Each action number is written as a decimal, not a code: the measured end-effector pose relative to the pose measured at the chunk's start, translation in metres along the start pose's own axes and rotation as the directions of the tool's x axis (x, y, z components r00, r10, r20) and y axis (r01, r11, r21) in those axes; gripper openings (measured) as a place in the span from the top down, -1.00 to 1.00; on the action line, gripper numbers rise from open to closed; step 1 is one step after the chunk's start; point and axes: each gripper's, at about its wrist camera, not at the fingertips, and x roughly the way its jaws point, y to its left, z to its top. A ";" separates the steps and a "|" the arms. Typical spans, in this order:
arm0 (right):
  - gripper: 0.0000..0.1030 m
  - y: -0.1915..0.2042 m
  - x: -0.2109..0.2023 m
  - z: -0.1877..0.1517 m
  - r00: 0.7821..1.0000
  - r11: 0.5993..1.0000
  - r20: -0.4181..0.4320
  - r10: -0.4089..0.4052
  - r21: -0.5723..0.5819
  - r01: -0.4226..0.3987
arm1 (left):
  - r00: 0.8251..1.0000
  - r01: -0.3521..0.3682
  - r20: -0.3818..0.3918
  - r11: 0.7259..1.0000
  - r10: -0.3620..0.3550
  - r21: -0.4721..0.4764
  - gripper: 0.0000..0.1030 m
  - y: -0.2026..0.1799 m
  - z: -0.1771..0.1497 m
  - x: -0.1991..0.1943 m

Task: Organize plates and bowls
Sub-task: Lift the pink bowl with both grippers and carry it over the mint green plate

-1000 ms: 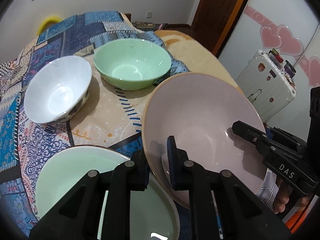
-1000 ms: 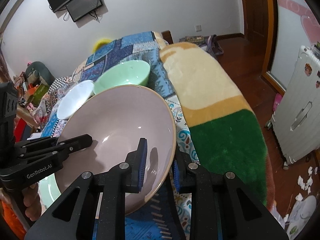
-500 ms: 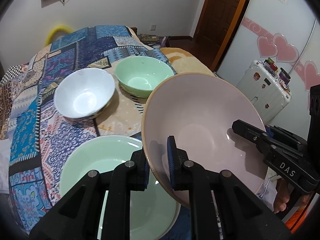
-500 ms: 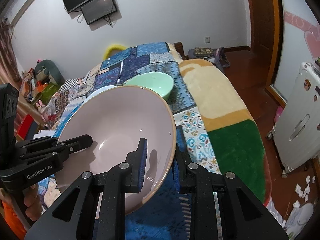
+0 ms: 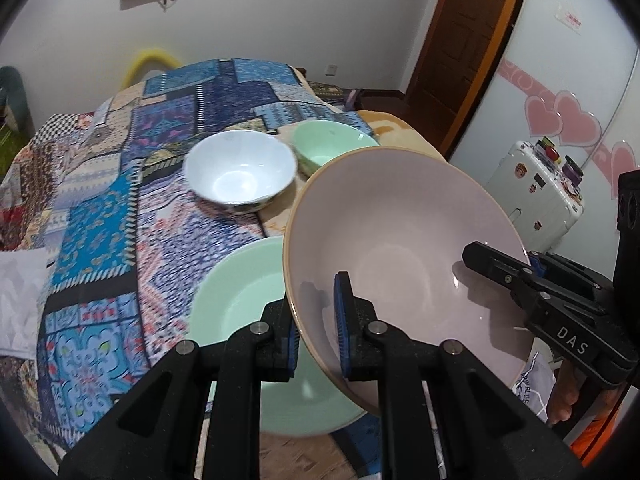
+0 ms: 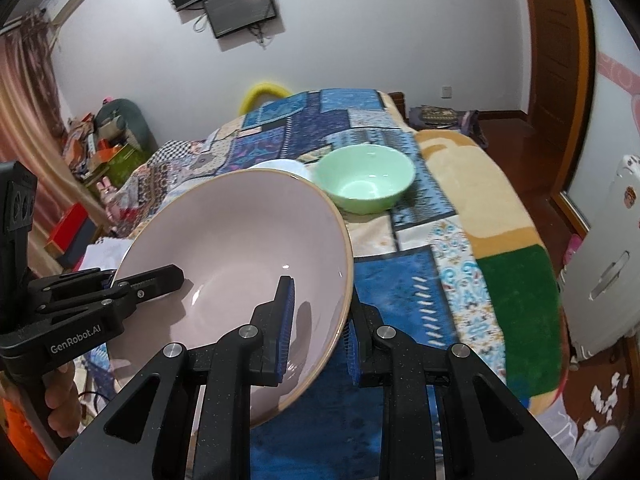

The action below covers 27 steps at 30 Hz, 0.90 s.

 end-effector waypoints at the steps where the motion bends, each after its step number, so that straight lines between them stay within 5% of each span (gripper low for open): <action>1: 0.60 0.005 0.001 -0.001 1.000 1.000 -0.002 0.006 -0.007 -0.006 | 1.000 -0.005 0.005 1.000 0.005 -0.008 0.71 0.006 -0.003 -0.005; 27: 0.60 0.126 0.041 -0.018 0.985 0.975 -0.085 0.152 -0.147 -0.163 | 0.982 -0.166 0.057 0.968 0.179 -0.187 0.71 0.122 -0.060 -0.082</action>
